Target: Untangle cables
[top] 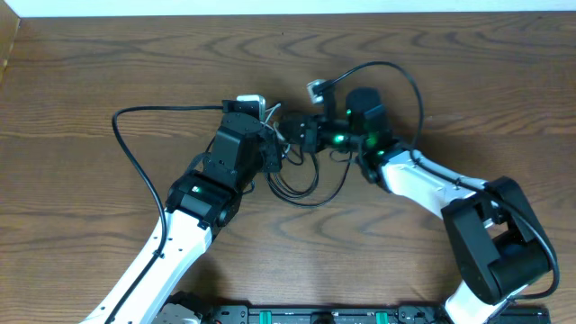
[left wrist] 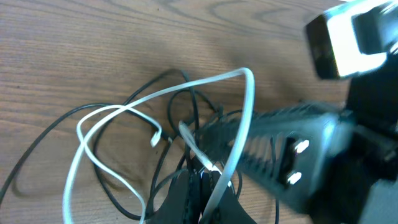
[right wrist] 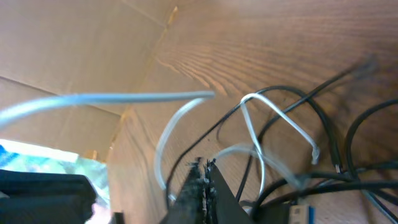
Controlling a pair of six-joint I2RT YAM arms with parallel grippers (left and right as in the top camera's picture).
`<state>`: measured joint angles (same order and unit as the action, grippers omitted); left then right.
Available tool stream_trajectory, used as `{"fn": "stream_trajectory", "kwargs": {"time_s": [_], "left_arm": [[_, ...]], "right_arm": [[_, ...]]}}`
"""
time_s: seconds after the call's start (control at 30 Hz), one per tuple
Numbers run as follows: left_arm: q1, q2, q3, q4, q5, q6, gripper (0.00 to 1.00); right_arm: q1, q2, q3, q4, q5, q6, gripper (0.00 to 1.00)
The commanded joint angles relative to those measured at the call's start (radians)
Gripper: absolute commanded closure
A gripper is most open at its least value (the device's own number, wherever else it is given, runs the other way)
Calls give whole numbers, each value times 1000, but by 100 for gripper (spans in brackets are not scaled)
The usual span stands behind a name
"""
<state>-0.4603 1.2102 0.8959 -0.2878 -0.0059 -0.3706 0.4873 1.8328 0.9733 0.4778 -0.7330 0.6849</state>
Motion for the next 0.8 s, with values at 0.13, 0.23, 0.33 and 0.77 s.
{"fn": "stream_trajectory", "kwargs": {"time_s": [0.13, 0.23, 0.33, 0.77], "left_arm": [[2, -9, -4, 0, -3, -13, 92], [2, -9, -4, 0, -3, -13, 92], [2, -9, -4, 9, -3, -13, 92], [2, -10, -4, 129, -2, -39, 92]], "right_arm": [[-56, -1, 7, -30, 24, 60, 86], [-55, -1, 7, -97, 101, 48, 68], [-53, -1, 7, -196, 165, -30, 61], [-12, -1, 7, -431, 186, -224, 43]]}}
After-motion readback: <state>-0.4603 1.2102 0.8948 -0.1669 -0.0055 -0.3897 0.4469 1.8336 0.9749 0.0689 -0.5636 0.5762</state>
